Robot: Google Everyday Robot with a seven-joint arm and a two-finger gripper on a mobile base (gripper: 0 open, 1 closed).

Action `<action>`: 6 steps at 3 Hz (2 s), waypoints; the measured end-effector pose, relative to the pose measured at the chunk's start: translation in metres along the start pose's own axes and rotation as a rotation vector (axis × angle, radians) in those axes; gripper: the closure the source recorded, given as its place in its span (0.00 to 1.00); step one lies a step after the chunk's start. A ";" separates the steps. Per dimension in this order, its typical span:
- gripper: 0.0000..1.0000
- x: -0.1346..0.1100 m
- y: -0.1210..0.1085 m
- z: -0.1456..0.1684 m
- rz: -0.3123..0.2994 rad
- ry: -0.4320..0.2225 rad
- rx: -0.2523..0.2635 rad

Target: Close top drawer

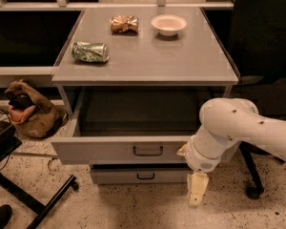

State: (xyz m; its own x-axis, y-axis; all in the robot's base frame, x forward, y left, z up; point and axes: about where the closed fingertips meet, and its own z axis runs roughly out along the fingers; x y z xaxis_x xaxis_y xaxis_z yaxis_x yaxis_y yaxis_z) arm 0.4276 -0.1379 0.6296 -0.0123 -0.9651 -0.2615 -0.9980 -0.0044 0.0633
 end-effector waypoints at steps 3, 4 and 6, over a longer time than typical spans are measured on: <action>0.00 -0.032 -0.070 0.015 -0.091 0.052 0.061; 0.00 -0.032 -0.070 0.015 -0.091 0.052 0.061; 0.00 -0.061 -0.106 0.006 -0.164 0.043 0.110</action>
Offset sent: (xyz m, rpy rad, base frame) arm 0.0911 0.0478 -0.0158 -0.0302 -0.0867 0.1250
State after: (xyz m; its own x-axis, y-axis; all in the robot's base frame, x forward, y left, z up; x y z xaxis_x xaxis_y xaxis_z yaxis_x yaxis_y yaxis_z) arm 0.5339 -0.0766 0.6331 0.1508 -0.9642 -0.2180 -0.9873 -0.1357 -0.0827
